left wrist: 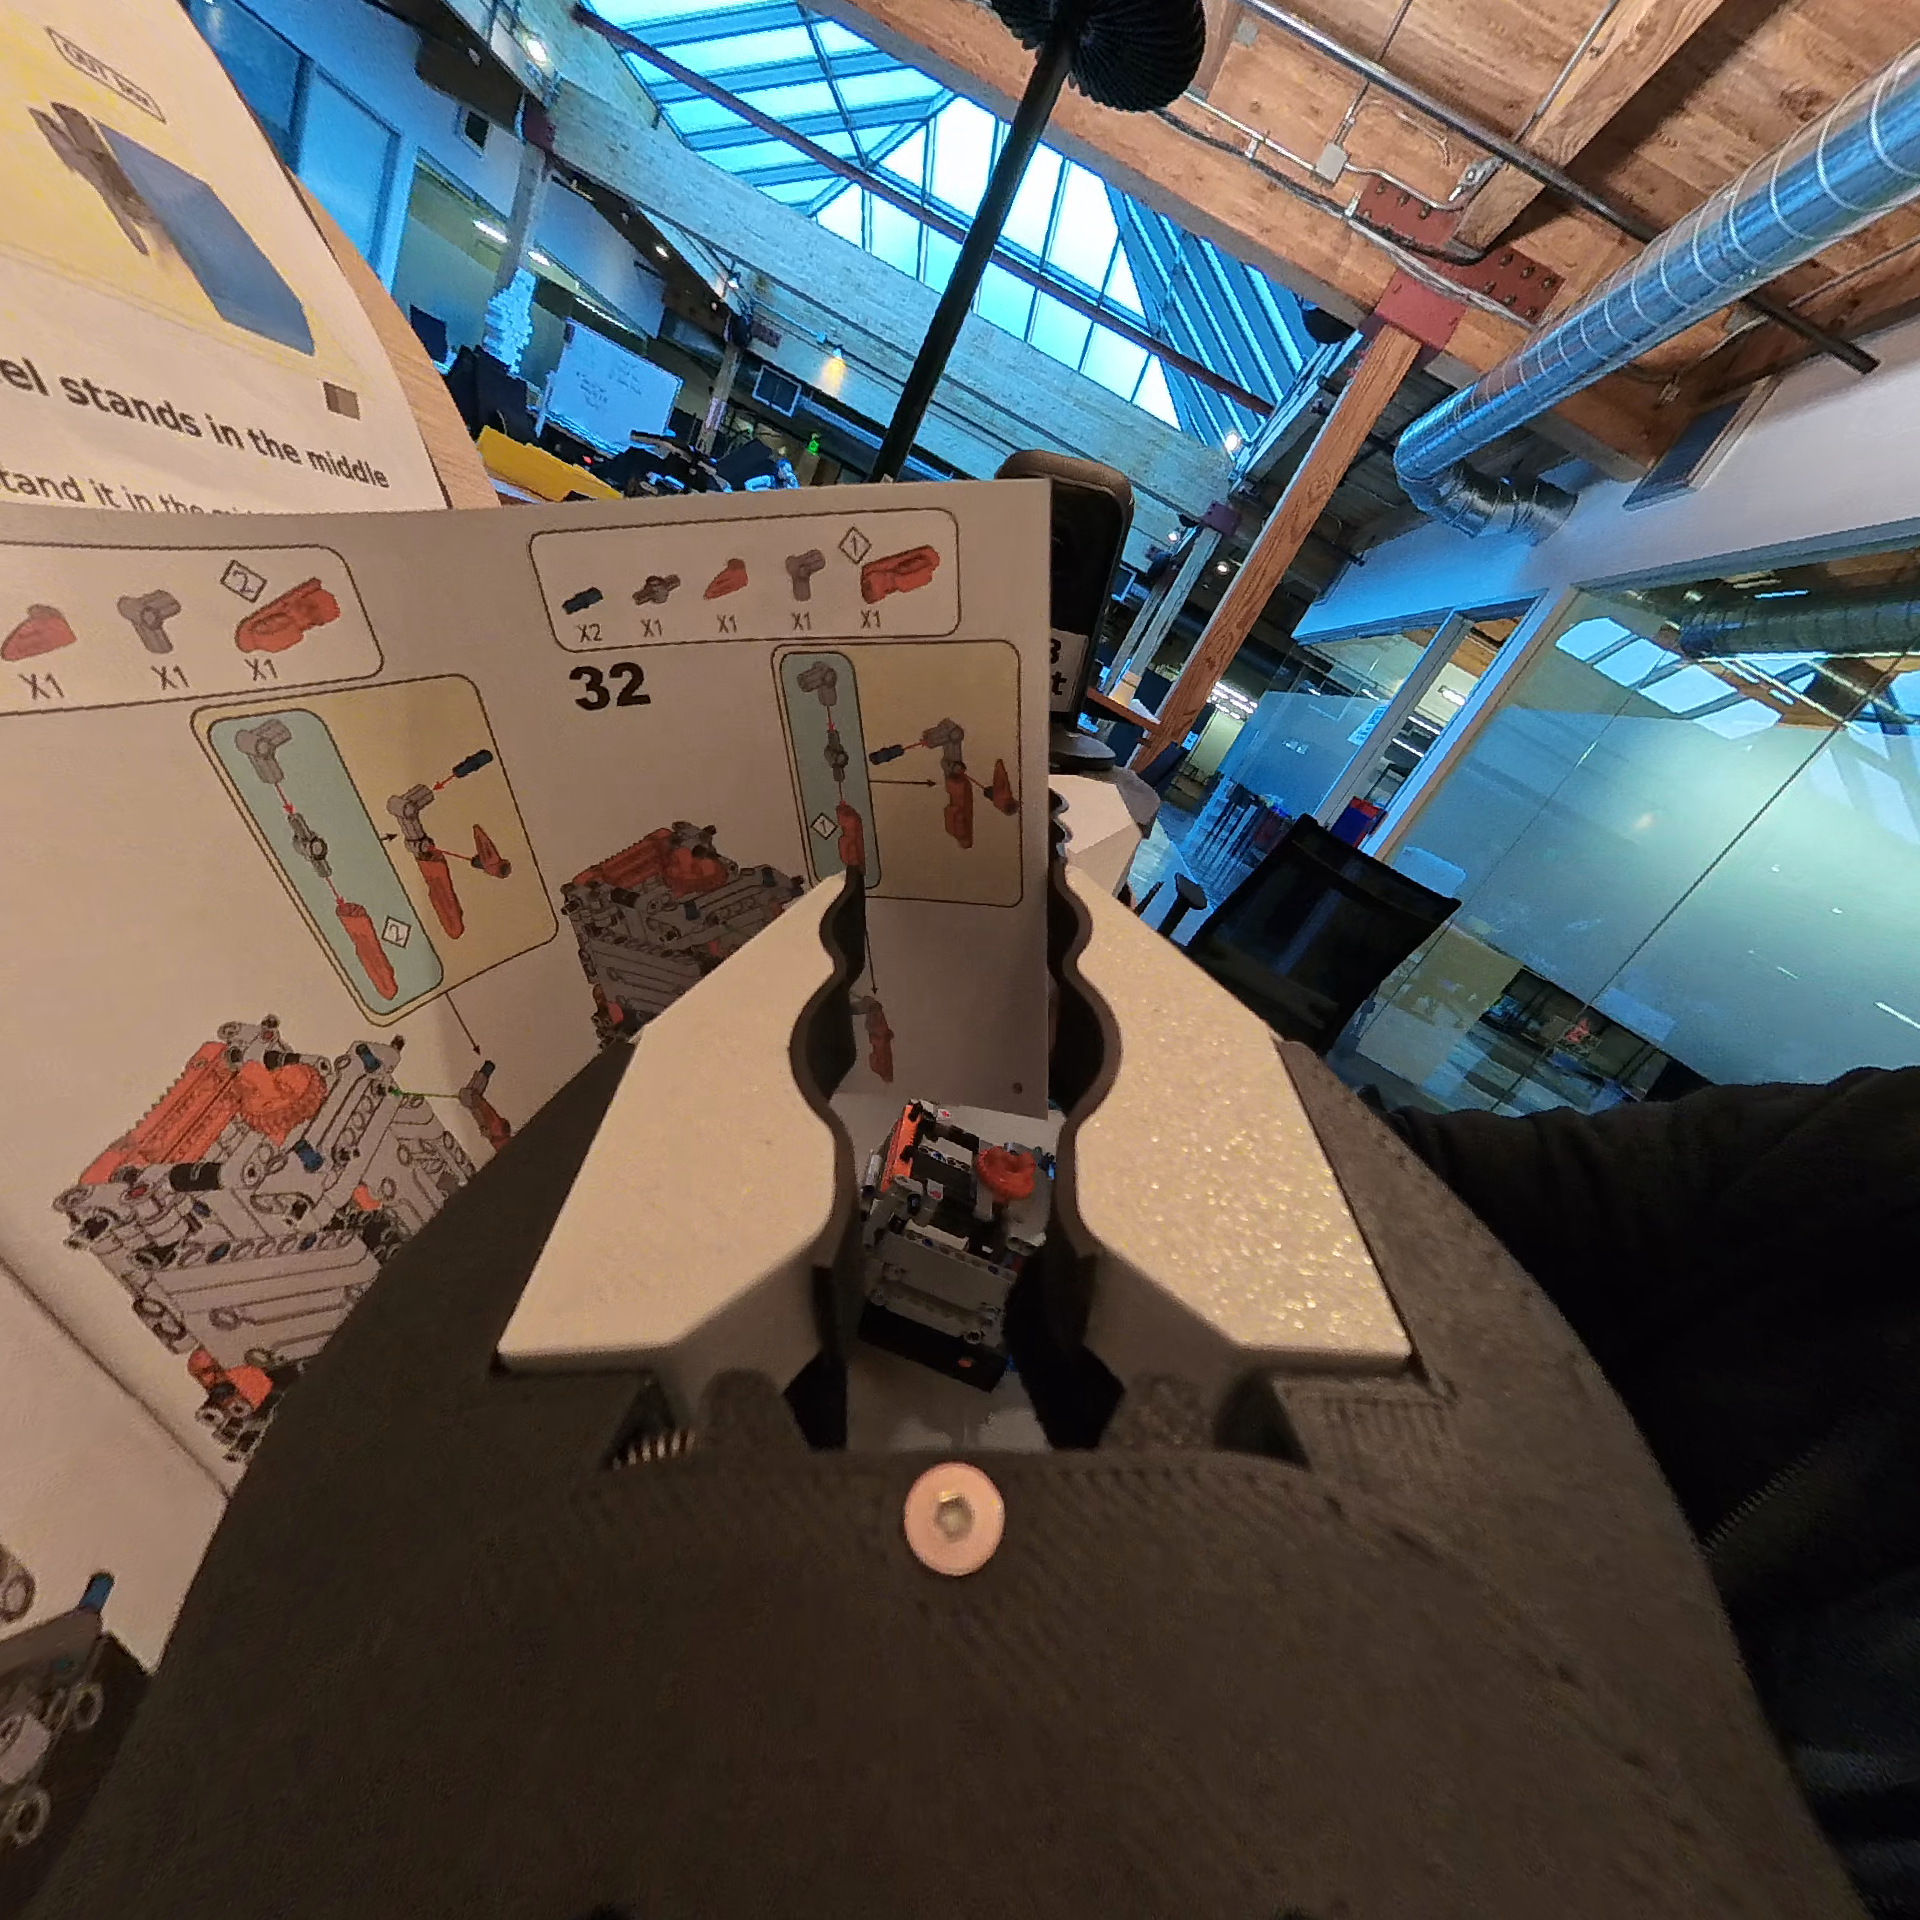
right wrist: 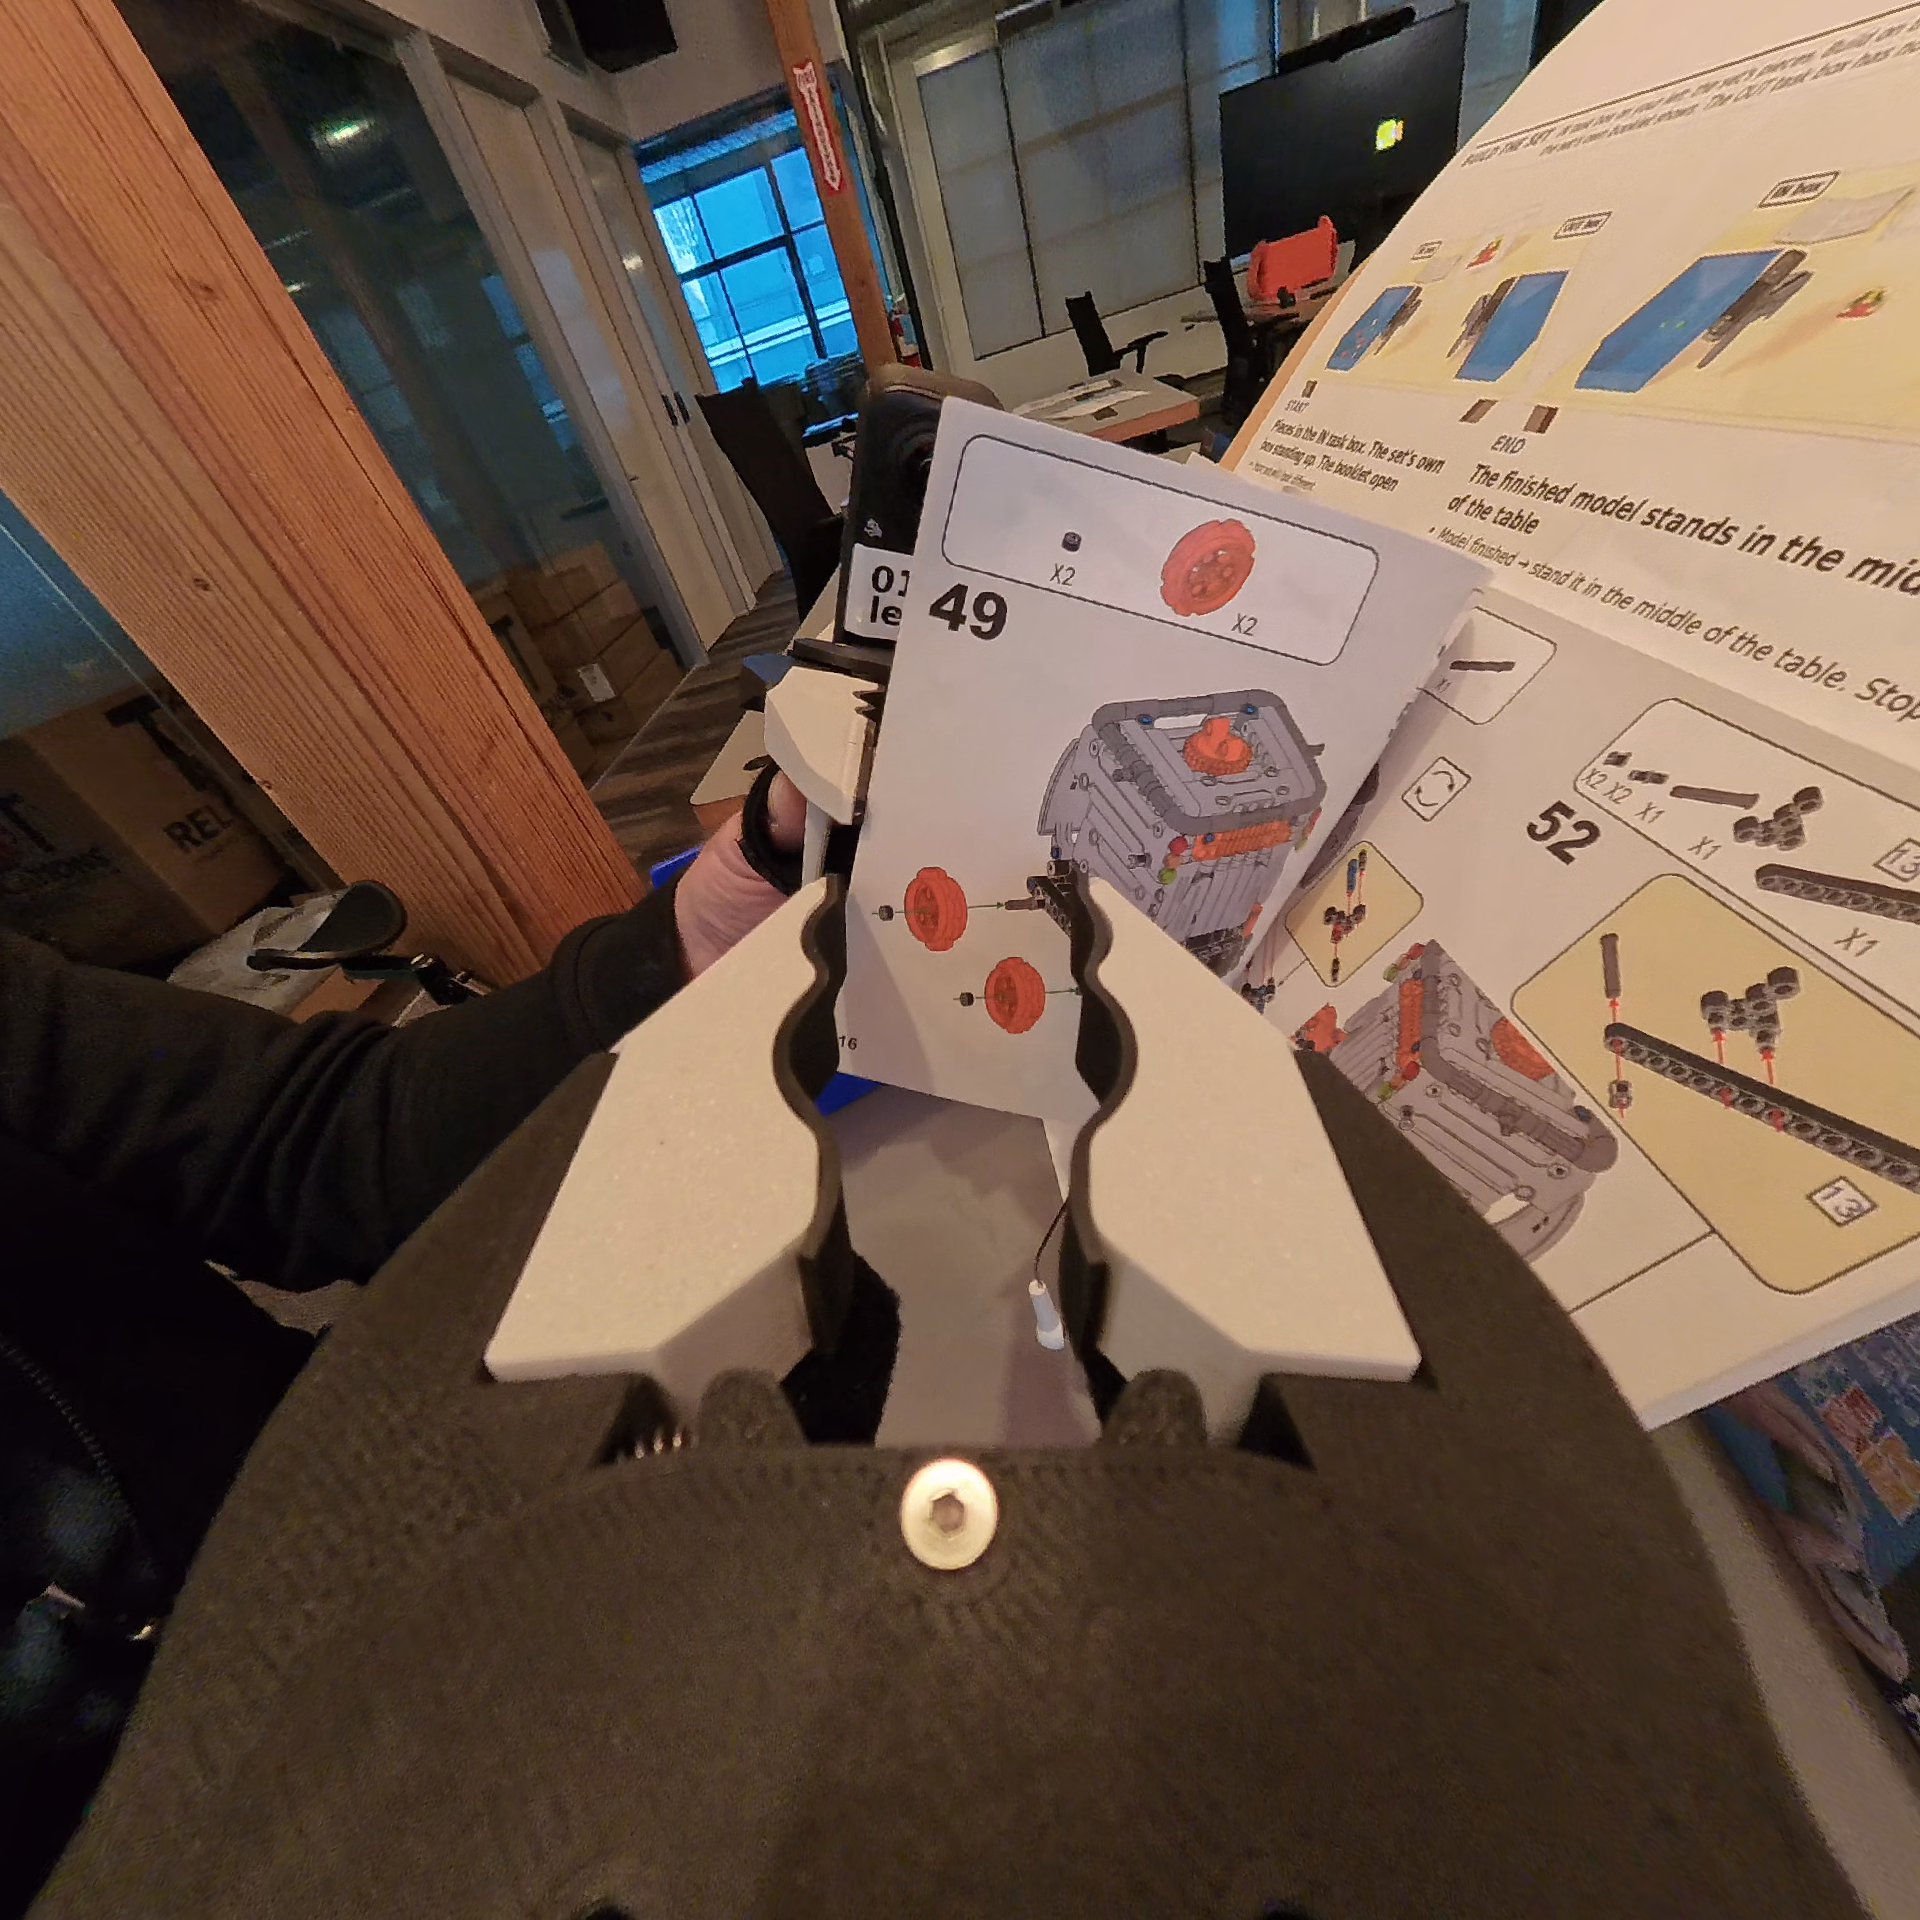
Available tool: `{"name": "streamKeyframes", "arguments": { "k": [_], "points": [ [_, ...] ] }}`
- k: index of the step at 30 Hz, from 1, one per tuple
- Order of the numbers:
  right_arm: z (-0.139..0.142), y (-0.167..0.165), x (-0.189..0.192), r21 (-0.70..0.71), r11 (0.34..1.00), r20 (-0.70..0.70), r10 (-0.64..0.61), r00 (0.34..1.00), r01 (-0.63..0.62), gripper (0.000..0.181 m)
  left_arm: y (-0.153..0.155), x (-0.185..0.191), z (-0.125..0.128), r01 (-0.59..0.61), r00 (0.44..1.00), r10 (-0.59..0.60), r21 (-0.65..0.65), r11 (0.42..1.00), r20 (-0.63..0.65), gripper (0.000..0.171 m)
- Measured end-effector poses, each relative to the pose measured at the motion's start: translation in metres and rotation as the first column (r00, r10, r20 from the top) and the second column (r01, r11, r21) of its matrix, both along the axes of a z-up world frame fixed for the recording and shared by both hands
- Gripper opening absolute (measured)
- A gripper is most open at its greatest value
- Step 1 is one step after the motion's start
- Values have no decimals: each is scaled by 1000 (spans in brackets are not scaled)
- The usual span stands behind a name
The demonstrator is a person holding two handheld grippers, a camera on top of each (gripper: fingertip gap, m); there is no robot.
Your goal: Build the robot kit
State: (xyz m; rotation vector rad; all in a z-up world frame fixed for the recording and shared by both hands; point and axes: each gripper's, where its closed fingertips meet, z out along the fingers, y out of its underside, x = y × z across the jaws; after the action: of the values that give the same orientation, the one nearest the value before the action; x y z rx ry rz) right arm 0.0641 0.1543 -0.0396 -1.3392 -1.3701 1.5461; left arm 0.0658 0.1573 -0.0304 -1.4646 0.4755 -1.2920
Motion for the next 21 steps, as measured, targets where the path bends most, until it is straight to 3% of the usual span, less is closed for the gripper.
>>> {"name": "streamKeyframes", "arguments": {
  "k": [21],
  "points": [
    [1, -1, 0, -19, 1000, -13, 21, 1000, -21, 44, 0, 3, -1, 34, 999, -34, -12, 999, 30, 35]
  ]
}}
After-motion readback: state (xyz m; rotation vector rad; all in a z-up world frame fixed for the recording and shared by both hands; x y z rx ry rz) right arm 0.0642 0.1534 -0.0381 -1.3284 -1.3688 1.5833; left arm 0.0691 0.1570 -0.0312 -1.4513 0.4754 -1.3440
